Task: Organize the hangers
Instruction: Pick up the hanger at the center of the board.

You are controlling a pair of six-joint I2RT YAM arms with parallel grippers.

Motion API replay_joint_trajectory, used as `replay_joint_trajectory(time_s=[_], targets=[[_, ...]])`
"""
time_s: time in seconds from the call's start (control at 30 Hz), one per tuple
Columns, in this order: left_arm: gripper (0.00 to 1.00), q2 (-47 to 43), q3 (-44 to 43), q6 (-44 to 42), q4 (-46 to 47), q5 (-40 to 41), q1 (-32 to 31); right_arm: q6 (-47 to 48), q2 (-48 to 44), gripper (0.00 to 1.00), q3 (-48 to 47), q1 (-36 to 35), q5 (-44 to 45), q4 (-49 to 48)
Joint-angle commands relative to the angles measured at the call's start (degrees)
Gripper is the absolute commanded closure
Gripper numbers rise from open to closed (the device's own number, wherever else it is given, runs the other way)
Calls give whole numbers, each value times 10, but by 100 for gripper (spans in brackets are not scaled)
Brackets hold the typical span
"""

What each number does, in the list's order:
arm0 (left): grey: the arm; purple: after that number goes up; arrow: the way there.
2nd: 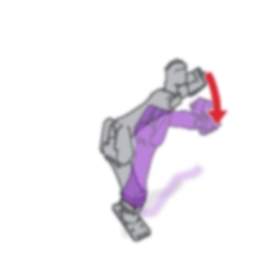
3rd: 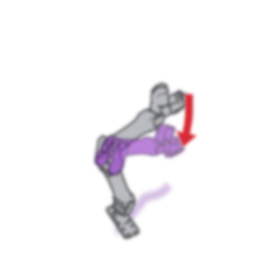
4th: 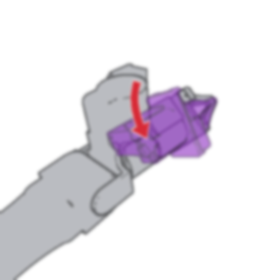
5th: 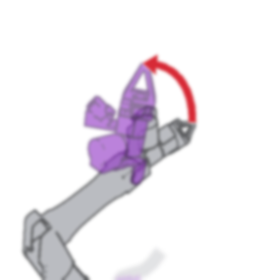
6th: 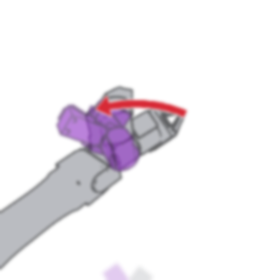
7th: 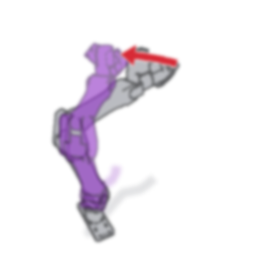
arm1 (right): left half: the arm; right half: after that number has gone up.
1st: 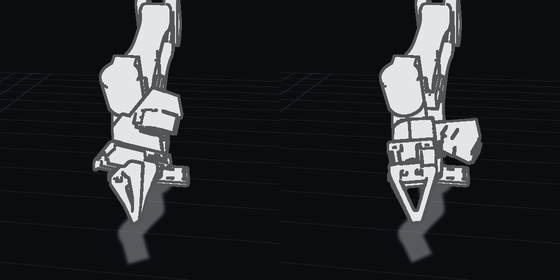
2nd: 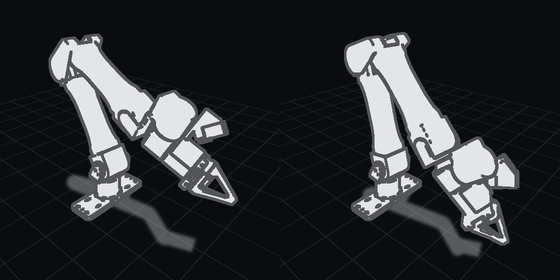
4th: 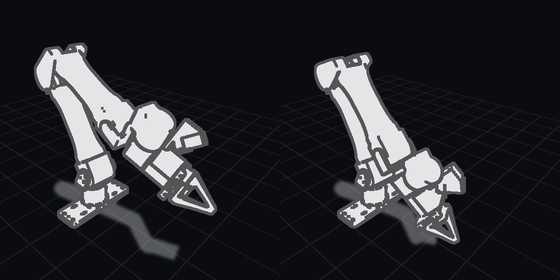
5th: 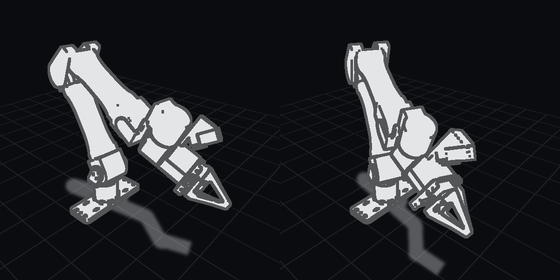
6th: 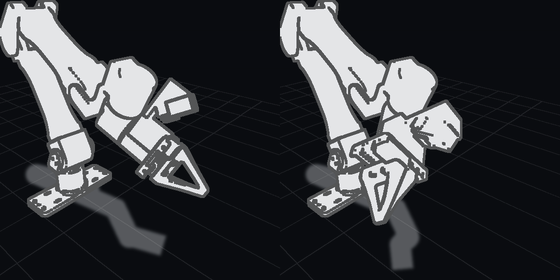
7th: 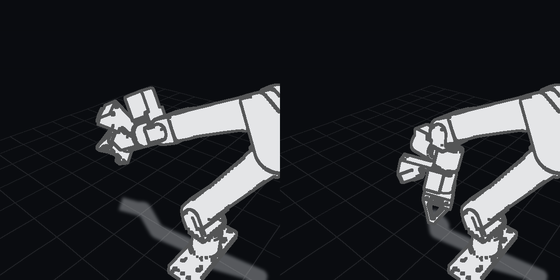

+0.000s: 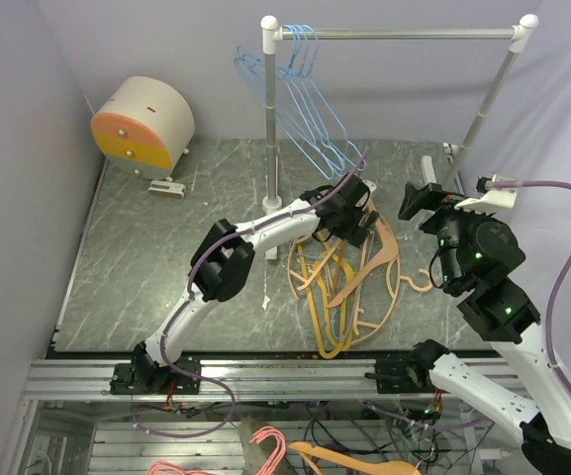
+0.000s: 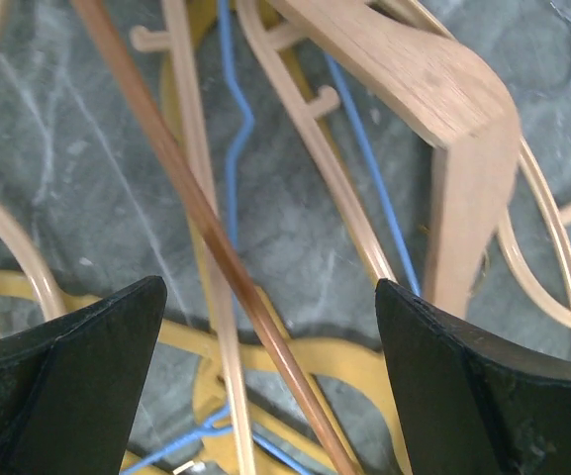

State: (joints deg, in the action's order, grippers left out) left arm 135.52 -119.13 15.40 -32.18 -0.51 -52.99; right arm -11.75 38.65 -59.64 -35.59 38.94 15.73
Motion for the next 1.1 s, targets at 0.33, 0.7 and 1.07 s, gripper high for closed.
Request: replay_joint_trajectory(time_s=[0.33, 0.7, 1.07], targets=[[17, 37, 9, 12, 75, 12, 10, -6, 1, 1, 20, 1, -10, 6], [84, 81, -29, 7, 62, -3, 10, -30, -7, 2, 51, 1, -40, 33], [93, 14, 7, -3, 71, 6, 8, -34, -5, 2, 55, 1, -58, 44]])
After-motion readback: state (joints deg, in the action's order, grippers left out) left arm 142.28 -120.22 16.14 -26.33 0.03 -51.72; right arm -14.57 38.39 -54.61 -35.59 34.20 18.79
